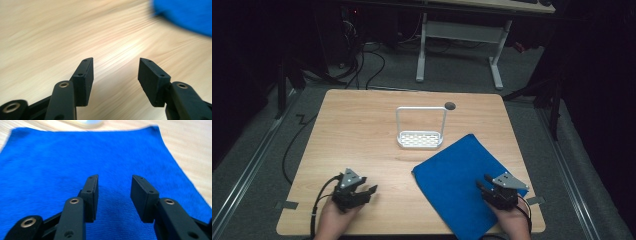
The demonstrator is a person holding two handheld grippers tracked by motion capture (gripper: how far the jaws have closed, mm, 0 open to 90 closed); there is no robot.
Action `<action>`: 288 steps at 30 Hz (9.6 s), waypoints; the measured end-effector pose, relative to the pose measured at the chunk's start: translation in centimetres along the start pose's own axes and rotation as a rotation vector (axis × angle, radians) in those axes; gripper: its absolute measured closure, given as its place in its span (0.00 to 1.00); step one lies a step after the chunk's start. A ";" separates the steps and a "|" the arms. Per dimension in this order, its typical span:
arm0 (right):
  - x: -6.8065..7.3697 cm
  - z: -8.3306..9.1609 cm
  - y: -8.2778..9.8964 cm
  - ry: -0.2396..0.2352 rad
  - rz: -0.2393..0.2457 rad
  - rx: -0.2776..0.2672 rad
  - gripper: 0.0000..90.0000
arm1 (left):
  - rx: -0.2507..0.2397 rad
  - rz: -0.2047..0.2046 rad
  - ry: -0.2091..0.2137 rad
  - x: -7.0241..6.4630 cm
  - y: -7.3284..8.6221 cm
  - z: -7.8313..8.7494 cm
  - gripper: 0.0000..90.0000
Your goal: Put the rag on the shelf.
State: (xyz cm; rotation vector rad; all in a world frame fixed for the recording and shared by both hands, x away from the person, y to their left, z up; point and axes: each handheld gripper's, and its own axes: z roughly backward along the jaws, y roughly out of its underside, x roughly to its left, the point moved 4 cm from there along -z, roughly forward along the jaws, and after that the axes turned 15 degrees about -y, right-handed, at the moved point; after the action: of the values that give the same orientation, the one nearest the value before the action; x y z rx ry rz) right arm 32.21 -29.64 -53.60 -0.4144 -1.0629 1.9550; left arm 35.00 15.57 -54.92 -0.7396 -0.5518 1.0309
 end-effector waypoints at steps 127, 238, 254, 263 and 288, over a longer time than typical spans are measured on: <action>1.5 -4.4 -2.2 -0.141 0.016 -0.021 0.75 | 0.028 0.072 0.084 -0.6 -5.5 -8.3 0.76; 5.9 4.9 -19.6 -0.075 0.214 -0.610 0.98 | -0.660 0.054 0.034 -0.1 -18.3 8.8 0.98; 4.2 5.3 -22.4 -0.054 0.190 -0.626 0.99 | -0.661 0.042 0.022 0.9 -21.8 7.8 0.98; 2.6 4.5 -24.6 -0.050 0.170 -0.618 0.99 | -0.610 0.010 -0.023 1.8 -25.1 5.4 0.98; -5.2 -1.6 -30.5 0.051 0.115 -0.523 0.99 | -0.500 0.025 -0.104 5.5 -31.1 -2.9 0.98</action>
State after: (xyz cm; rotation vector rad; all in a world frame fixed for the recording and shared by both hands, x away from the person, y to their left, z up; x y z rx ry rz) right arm 52.24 -24.57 -30.55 -0.8191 -1.5448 1.7338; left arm 56.81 9.94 -32.57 -1.1379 -0.9096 0.9663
